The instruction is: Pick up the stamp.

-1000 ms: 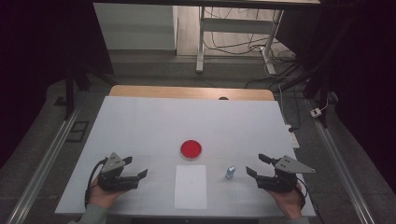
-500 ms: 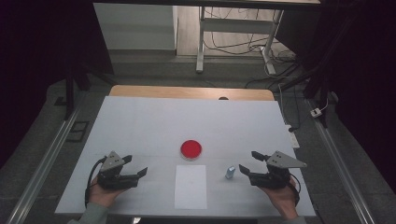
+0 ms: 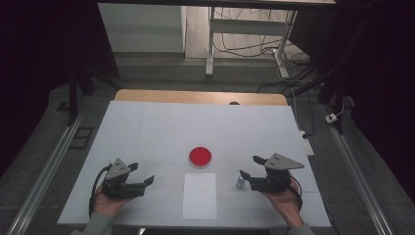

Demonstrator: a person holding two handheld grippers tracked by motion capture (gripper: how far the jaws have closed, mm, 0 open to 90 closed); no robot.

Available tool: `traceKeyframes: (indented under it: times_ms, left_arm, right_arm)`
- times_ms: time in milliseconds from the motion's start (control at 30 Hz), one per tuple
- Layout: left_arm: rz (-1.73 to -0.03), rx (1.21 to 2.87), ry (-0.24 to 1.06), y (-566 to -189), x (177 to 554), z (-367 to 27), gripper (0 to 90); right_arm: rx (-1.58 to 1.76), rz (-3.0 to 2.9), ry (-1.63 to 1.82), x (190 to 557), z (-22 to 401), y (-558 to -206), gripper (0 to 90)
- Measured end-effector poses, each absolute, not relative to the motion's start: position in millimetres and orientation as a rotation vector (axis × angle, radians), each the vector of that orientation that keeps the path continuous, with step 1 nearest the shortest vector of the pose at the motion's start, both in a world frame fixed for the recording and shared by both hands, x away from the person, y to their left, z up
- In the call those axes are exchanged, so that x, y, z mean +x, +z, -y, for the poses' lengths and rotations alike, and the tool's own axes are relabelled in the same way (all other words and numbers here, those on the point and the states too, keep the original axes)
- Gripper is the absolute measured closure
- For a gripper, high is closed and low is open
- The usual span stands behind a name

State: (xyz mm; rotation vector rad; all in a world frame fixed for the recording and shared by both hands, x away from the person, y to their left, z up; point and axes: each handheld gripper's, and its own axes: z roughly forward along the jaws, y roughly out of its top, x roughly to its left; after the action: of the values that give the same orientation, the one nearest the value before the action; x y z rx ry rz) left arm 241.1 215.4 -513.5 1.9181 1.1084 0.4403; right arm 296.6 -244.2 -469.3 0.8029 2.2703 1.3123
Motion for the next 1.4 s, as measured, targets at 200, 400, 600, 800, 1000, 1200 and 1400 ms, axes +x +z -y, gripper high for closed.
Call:
traceKeyframes:
  times_ms: [200,400,600,800,1000,1200,1400]
  left_arm:
    - [-1.114,1.918,0.437,-515,241,-217,21.3]
    - [-1.112,1.922,0.441,-515,240,-216,21.3]
    - [-1.115,1.922,0.442,-515,240,-218,21.4]
    - [-1.118,1.926,0.446,-516,240,-217,21.3]
    - [-1.117,1.933,0.450,-516,240,-217,21.3]
    - [-1.121,1.932,0.452,-516,240,-218,21.3]
    - [-1.124,1.929,0.450,-517,240,-218,21.3]
  right_arm:
    - [0.822,-2.299,1.270,299,238,-478,27.3]
    - [0.835,-2.342,1.251,296,232,-487,27.5]
    - [0.824,-2.368,1.190,293,227,-492,30.3]
    - [0.829,-2.376,1.146,290,230,-497,37.9]
    - [0.840,-2.388,1.153,290,230,-499,44.4]
    - [0.831,-2.407,1.149,289,229,-502,54.0]
    - [0.836,-2.407,1.155,289,231,-502,65.4]
